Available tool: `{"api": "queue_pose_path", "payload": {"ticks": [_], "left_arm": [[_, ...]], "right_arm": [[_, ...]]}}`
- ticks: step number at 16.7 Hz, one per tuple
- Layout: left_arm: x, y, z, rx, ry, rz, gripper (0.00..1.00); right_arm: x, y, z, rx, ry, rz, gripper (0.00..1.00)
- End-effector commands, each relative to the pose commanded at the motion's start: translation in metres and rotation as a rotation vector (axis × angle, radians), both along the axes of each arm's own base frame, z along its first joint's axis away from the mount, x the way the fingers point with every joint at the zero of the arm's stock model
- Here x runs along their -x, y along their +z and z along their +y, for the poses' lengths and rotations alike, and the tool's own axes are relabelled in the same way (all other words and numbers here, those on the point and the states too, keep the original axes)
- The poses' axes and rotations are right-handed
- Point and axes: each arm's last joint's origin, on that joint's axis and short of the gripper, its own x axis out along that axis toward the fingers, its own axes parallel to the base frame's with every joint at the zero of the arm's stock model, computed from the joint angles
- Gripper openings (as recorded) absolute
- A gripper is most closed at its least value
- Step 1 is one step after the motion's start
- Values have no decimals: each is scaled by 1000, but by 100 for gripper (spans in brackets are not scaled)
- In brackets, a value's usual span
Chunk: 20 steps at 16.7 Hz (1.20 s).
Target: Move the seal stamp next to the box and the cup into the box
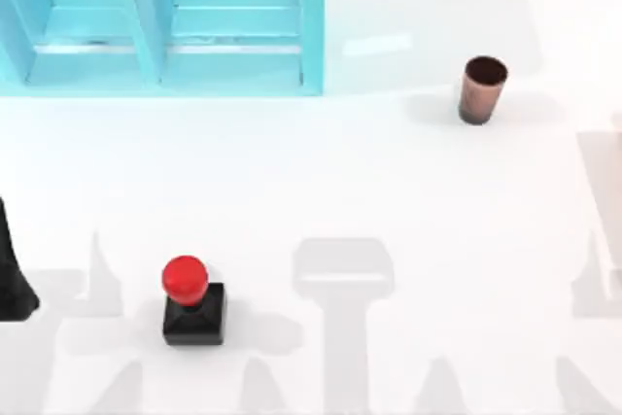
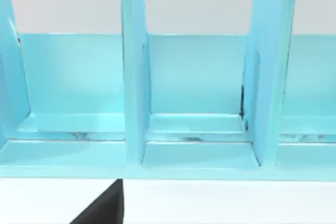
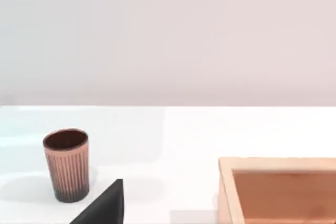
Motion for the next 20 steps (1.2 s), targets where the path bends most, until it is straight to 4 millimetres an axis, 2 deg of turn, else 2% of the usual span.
{"api": "queue_pose_path", "payload": {"ticks": [5,9,12,16,20], "left_arm": [[0,0,0,0,0,0,100],[0,0,0,0,0,0,100],[0,0,0,0,0,0,100],[0,0,0,0,0,0,100],[0,0,0,0,0,0,100]], "right_arm": [[0,9,3,-23,27,37,100],[-7,38,13,-95,112,202,100],[-22,66,28,-153,179,406,100],[-59,100,65,-188,231,756,100],[-107,116,130,-140,201,1115,100]]}}
